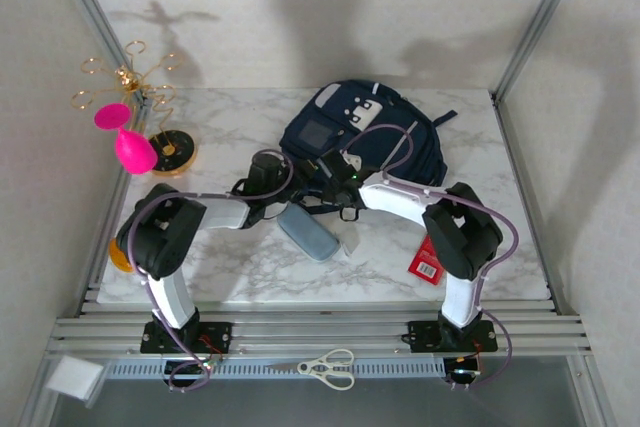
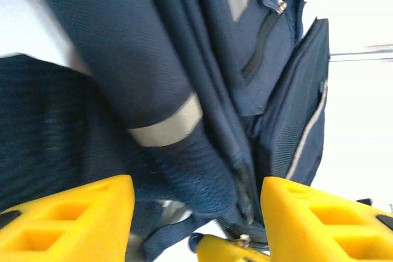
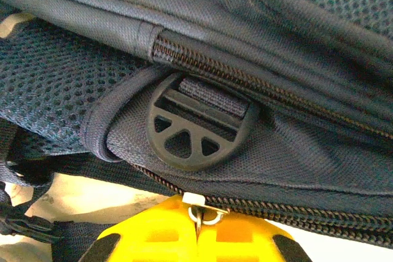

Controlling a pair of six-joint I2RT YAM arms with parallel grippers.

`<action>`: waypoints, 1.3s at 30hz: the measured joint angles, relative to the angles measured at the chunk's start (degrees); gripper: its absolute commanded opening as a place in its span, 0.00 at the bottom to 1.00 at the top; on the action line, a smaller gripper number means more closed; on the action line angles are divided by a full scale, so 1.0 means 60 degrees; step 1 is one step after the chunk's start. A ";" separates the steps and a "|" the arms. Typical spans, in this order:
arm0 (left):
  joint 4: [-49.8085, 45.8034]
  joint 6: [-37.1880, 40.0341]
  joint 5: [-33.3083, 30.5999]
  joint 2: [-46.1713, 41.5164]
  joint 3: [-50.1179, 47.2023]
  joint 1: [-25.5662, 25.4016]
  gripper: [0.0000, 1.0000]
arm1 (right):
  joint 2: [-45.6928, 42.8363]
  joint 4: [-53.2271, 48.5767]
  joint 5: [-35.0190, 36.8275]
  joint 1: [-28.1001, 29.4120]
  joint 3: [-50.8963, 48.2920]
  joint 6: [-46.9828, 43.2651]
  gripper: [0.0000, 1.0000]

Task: Pack the student bag
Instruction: Zip the student bag at the top-center of the table.

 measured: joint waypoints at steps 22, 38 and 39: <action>-0.1122 -0.0499 -0.0860 0.2022 0.2335 0.0117 0.00 | -0.1421 0.0208 -0.0889 -0.0586 -0.1392 -0.0193 0.00; -0.0892 -0.0091 -0.0346 0.0259 0.0841 0.0590 0.52 | -0.1883 -0.0215 -0.2353 -0.0729 -0.1548 -0.0678 0.00; -0.0849 -0.0280 -0.0357 0.0036 0.0656 0.0288 0.51 | -0.1872 -0.0215 -0.2371 -0.0729 -0.1548 -0.0725 0.00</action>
